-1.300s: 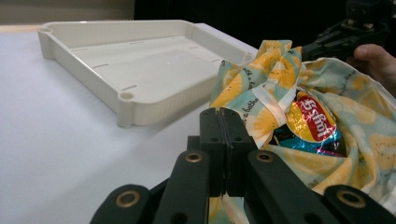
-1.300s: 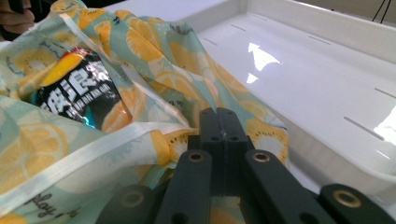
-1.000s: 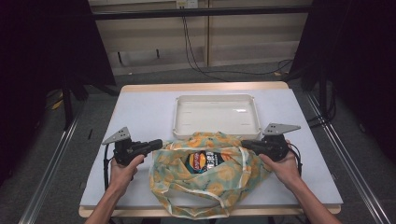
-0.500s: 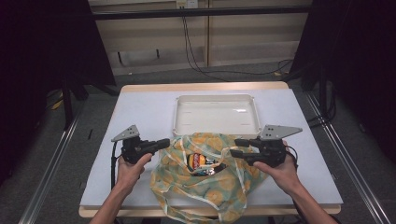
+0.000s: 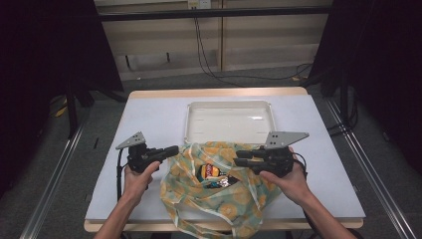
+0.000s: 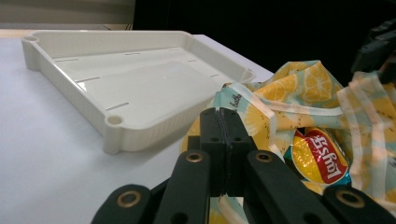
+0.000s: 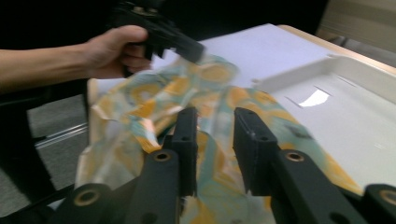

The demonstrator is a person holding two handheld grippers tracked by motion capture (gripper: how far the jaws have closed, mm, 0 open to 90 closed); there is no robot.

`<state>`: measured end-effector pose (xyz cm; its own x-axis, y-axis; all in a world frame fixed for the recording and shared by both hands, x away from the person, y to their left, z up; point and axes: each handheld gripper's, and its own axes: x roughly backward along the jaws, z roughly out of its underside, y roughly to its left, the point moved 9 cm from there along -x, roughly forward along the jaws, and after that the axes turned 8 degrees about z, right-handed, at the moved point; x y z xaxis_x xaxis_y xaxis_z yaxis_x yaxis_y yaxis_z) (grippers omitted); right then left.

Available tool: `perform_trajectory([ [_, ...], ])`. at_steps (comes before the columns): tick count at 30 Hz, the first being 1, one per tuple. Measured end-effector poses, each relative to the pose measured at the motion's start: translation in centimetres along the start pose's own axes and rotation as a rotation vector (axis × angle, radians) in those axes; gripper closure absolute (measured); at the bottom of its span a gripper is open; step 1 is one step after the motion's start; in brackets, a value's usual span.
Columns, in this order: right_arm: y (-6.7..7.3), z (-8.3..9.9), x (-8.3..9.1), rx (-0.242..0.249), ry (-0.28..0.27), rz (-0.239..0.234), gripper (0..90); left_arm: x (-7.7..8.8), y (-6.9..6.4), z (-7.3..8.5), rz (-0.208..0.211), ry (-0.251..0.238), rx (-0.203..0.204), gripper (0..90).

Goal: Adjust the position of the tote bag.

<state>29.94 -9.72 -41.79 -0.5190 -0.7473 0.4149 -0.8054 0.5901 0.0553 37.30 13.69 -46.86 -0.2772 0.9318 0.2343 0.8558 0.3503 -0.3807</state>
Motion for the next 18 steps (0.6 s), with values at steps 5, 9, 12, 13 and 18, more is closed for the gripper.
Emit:
perform_trajectory([
  [5,1.5,1.2,-2.3,0.047,0.08,-0.049,59.8,-0.1,-0.2,0.0,-0.002,0.005,-0.005,89.6],
  [9,0.9,2.5,-3.9,0.04,0.13,-0.043,52.5,0.1,0.0,0.2,0.002,0.007,-0.002,89.5],
  [12,0.7,3.1,-4.6,0.049,0.156,-0.042,52.0,0.2,0.2,0.4,-0.01,0.011,0.001,89.1],
  [13,0.6,3.3,-4.8,0.045,0.161,-0.044,52.2,0.2,0.3,0.4,-0.011,0.01,-0.002,88.8],
  [18,1.0,4.1,-5.0,0.049,0.197,-0.067,72.6,0.6,-0.5,-0.1,0.003,-0.008,-0.017,86.0],
])
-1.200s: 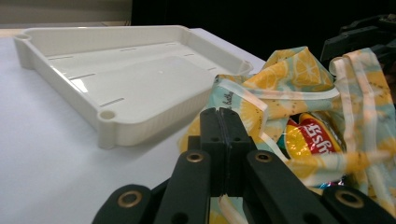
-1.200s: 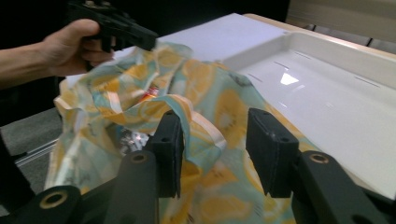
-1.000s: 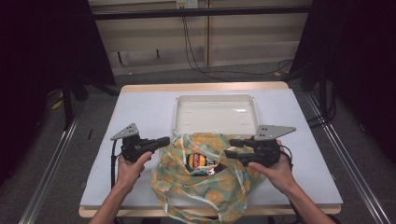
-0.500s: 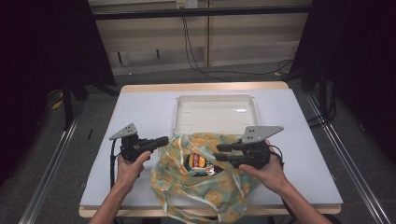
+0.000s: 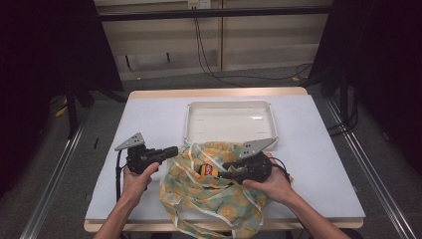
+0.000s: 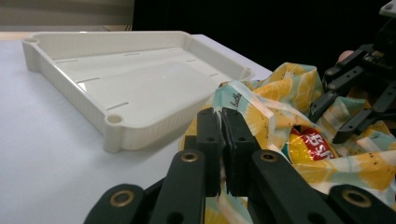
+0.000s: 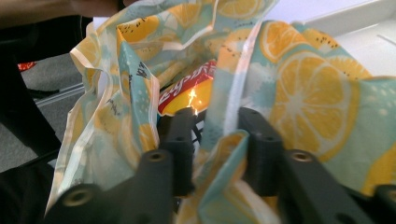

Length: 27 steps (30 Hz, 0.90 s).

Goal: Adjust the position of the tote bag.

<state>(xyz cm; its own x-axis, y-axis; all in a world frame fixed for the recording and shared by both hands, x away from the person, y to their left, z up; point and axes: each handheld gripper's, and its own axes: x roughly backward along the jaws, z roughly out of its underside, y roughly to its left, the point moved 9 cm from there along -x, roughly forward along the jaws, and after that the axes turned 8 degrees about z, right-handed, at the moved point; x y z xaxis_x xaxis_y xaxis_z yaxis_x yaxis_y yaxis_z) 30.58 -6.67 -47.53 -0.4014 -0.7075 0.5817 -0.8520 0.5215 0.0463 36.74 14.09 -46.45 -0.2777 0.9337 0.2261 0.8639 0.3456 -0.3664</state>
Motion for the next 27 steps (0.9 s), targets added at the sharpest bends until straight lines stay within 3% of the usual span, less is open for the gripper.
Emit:
perform_trajectory([
  [4,-0.1,0.1,0.0,-0.016,0.004,-0.026,89.1,0.8,-0.9,-0.8,0.017,-0.025,-0.02,82.9],
  [8,-0.9,-0.8,1.0,-0.041,-0.036,0.01,90.0,1.4,-0.6,-1.1,-0.006,-0.039,-0.017,75.7],
  [12,-2.9,-1.9,2.4,-0.084,-0.092,0.073,90.0,1.6,-0.9,-1.4,-0.006,-0.046,-0.02,69.3],
  [17,-5.4,-2.2,2.8,-0.122,-0.109,0.129,90.0,1.2,-2.6,-2.3,0.033,-0.046,-0.063,69.2],
  [23,-7.2,-2.1,2.6,-0.157,-0.12,0.17,90.0,1.0,-4.6,-3.3,0.075,-0.061,-0.105,69.5],
  [27,-7.7,-2.0,2.2,-0.175,-0.129,0.17,90.0,0.6,-5.9,-2.9,0.15,-0.036,-0.117,78.7],
])
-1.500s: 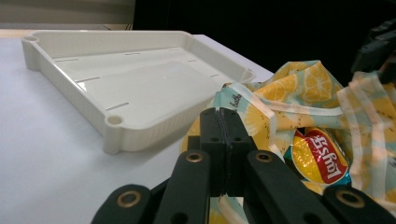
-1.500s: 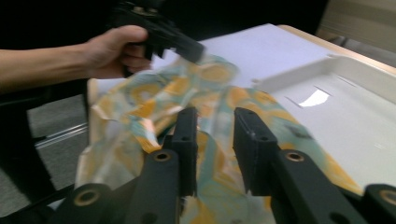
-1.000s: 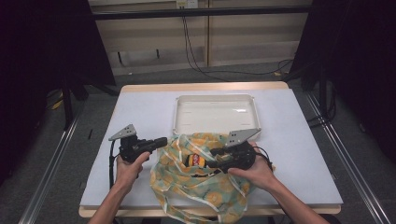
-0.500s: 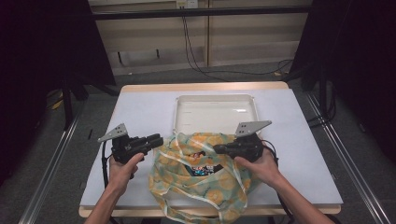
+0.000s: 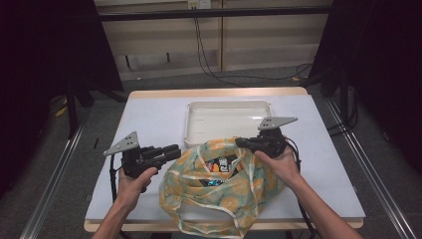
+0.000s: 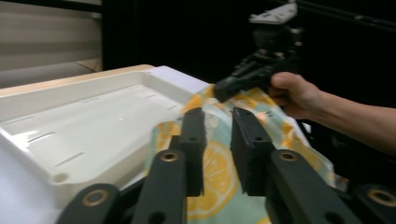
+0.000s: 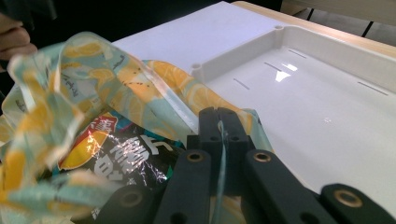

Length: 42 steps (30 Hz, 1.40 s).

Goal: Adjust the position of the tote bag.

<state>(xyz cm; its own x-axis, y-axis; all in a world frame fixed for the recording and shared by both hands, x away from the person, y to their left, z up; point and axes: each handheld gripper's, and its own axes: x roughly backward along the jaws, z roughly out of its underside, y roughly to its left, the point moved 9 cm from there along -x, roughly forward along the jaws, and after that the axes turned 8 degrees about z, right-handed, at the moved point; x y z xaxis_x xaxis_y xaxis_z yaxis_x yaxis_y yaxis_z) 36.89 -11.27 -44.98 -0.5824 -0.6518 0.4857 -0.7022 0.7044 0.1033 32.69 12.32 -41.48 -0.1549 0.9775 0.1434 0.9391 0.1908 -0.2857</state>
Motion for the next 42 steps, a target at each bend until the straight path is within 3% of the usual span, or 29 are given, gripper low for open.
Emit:
perform_trajectory([
  [3,0.5,0.2,-0.3,0.019,0.007,-0.015,90.0,-1.3,-1.0,0.7,0.041,0.049,-0.018,78.3],
  [5,0.8,0.3,-0.4,0.03,0.009,-0.017,90.0,-2.0,-1.0,1.1,0.032,0.075,-0.018,67.4],
  [9,0.8,0.6,-0.3,0.035,0.013,-0.018,90.0,-3.4,0.4,2.6,-0.017,0.131,0.003,53.9],
  [13,0.7,0.8,0.0,0.031,0.016,-0.024,89.1,-4.3,1.8,3.6,-0.031,0.167,0.025,52.3],
  [18,1.2,0.4,0.8,0.019,-0.007,-0.051,76.9,-5.1,2.0,4.4,-0.003,0.201,0.041,60.4],
  [24,2.2,0.0,2.0,0.054,-0.026,-0.041,67.0,-5.9,1.6,5.0,0.029,0.23,0.043,88.3],
  [29,2.2,-0.6,2.9,0.045,-0.058,-0.032,60.8,-6.0,1.3,4.9,0.033,0.227,0.046,90.0],
  [32,3.3,-1.4,3.7,0.065,-0.087,-0.045,60.4,-5.9,1.5,4.8,0.029,0.224,0.048,90.0],
  [35,4.5,-2.0,4.4,0.072,-0.111,-0.028,62.4,-5.9,1.4,4.8,0.024,0.223,0.048,90.0],
  [38,6.5,-1.9,4.9,0.074,-0.103,-0.115,68.2,-6.1,1.2,4.8,0.029,0.216,0.051,90.0],
  [42,9.7,-0.5,4.6,0.126,-0.045,-0.212,66.7,-6.2,1.4,5.0,0.026,0.225,0.048,90.0],
])
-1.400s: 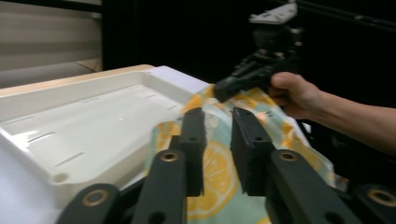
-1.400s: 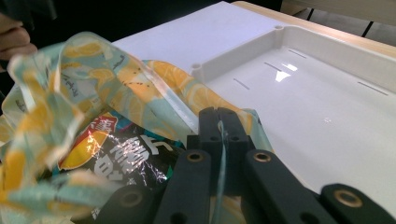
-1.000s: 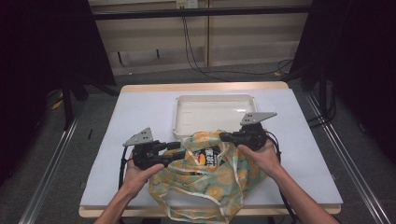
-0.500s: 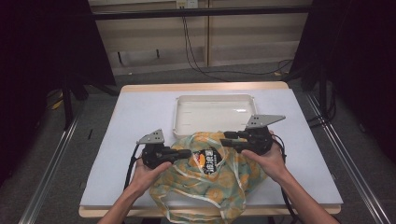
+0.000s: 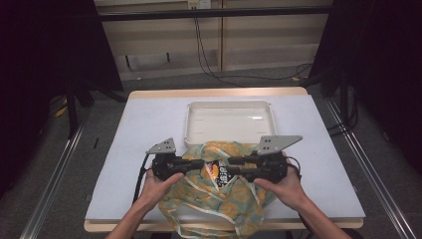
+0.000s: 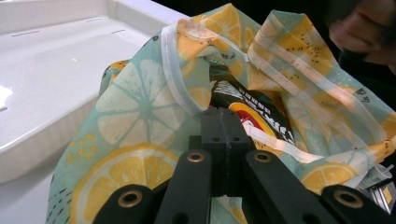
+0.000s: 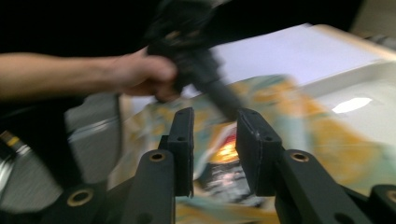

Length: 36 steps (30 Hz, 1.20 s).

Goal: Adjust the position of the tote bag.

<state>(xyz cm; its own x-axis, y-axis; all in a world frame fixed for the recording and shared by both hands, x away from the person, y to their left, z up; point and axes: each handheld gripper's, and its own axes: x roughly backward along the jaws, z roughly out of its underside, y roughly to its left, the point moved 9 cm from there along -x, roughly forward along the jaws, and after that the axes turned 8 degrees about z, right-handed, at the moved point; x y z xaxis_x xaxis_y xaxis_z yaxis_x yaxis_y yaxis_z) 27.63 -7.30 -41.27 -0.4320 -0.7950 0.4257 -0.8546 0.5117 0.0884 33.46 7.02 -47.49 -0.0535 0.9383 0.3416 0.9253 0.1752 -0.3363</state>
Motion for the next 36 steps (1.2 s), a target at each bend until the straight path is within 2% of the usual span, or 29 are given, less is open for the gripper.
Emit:
perform_trajectory([
  [3,1.8,0.8,-1.1,0.03,0.036,-0.053,63.1,0.0,0.1,0.0,-0.001,-0.007,0.003,90.0],
  [8,3.4,2.1,-2.6,0.045,0.086,-0.11,55.1,0.1,0.2,0.0,-0.001,-0.008,0.001,90.0],
  [13,4.2,3.1,-3.3,0.049,0.127,-0.132,48.7,0.1,0.4,0.0,-0.005,-0.015,0.007,90.0],
  [16,4.3,4.2,-4.1,0.076,0.173,-0.114,46.6,0.2,0.4,0.0,-0.013,-0.009,0.007,90.0],
  [19,3.9,5.0,-4.7,0.082,0.204,-0.107,55.2,0.3,0.4,-0.1,-0.01,-0.022,0.011,90.0],
  [20,3.7,5.3,-4.8,0.085,0.213,-0.1,60.6,0.4,0.4,-0.1,-0.008,-0.021,0.006,90.0],
  [22,3.4,5.4,-4.9,0.077,0.219,-0.104,77.6,0.6,0.5,-0.2,-0.013,-0.024,0.009,90.0],
  [24,2.9,5.3,-4.9,0.065,0.219,-0.1,88.7,0.8,0.5,-0.3,-0.01,-0.032,0.007,90.0],
  [26,2.3,4.8,-4.8,0.041,0.193,-0.089,90.0,1.1,0.3,-0.4,-0.013,-0.045,0.014,90.0],
  [29,1.1,3.5,-4.4,0.031,0.153,-0.055,90.0,1.8,0.0,-0.8,-0.013,-0.073,0.011,89.5],
  [32,-0.6,2.0,-4.2,0.011,0.109,-0.022,90.0,2.6,-0.2,-1.3,-0.017,-0.1,0.008,85.4],
  [36,-2.5,0.7,-4.7,-0.012,0.081,0.017,90.0,3.5,-0.6,-1.6,-0.026,-0.121,0.006,81.4],
])
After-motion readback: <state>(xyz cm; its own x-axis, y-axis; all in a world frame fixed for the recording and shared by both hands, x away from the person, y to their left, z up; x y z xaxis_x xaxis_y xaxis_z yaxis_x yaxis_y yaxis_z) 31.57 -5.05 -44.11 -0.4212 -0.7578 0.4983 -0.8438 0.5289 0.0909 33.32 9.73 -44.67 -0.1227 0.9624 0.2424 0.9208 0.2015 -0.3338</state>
